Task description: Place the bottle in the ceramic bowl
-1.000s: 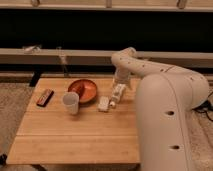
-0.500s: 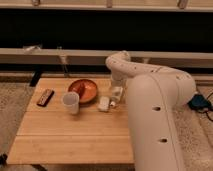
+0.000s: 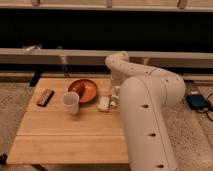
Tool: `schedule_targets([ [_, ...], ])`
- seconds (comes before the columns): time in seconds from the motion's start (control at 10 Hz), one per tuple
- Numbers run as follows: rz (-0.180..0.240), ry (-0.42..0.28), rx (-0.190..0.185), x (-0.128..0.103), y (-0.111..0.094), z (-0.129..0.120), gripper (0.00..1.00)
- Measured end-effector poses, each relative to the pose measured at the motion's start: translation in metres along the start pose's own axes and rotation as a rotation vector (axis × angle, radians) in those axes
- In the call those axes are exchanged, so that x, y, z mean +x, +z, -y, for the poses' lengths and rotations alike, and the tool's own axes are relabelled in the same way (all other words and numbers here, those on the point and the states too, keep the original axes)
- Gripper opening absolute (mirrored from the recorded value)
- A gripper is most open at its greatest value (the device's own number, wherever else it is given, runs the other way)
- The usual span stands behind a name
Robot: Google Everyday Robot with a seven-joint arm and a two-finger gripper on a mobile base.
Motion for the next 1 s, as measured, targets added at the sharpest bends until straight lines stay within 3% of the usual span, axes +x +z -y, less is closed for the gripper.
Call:
schedule_targets([
  [0.2, 0.002, 0.007, -0.003, 0.001, 0.006, 0.0, 0.75],
  [0.7, 0.014, 0.0, -0.008, 0.0, 0.016, -0.002, 0.24],
  [0.9, 0.026, -0.011, 0.014, -0.007, 0.013, -0.001, 0.06],
  [1.0, 0.013, -0.032, 0.039, -0.011, 0.002, 0.003, 0.0],
])
